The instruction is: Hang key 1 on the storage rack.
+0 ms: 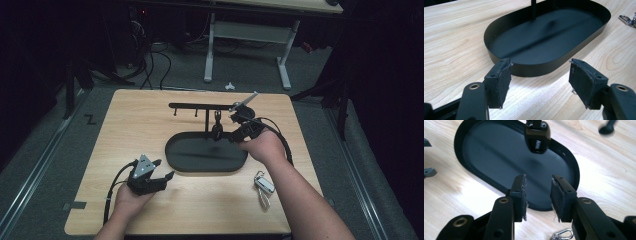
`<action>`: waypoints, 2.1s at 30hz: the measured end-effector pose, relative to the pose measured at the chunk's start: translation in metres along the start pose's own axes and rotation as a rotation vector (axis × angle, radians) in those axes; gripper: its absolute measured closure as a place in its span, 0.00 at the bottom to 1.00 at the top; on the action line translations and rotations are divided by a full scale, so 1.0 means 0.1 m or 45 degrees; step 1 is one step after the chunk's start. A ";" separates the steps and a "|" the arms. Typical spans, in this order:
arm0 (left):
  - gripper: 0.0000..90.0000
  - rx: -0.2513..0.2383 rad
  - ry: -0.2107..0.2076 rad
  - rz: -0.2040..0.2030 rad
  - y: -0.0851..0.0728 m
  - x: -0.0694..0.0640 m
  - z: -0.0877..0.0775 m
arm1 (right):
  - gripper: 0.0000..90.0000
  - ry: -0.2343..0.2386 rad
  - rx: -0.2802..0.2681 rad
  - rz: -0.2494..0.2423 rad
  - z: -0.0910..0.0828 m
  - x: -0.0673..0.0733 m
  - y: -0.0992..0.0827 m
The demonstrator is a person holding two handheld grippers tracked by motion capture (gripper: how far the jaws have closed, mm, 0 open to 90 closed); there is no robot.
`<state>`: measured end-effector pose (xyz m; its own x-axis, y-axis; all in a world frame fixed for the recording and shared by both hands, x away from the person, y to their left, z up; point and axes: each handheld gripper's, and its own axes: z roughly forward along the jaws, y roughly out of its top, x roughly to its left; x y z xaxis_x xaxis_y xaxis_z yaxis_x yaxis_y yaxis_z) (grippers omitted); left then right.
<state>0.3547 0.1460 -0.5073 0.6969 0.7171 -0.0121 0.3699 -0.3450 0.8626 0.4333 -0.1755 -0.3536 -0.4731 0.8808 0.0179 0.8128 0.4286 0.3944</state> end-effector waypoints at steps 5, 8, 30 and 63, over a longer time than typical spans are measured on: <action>0.38 -0.005 -0.004 -0.008 0.00 0.00 -0.01 | 0.71 0.006 -0.006 0.000 -0.04 -0.04 -0.17; 0.38 -0.002 -0.004 -0.005 0.00 0.01 0.00 | 0.70 0.001 0.006 0.009 -0.03 -0.06 -0.30; 0.38 0.012 -0.002 0.009 0.00 -0.01 0.01 | 0.52 -0.032 0.232 0.253 0.70 -0.47 -1.04; 0.38 0.028 -0.003 0.018 -0.01 -0.01 0.03 | 0.90 -0.084 0.297 0.126 0.91 -0.39 -1.08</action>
<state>0.3559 0.1441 -0.5096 0.7034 0.7108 -0.0011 0.3735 -0.3683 0.8514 0.3948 -0.2379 -0.4802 -0.3709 0.9285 -0.0169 0.9139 0.3682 0.1708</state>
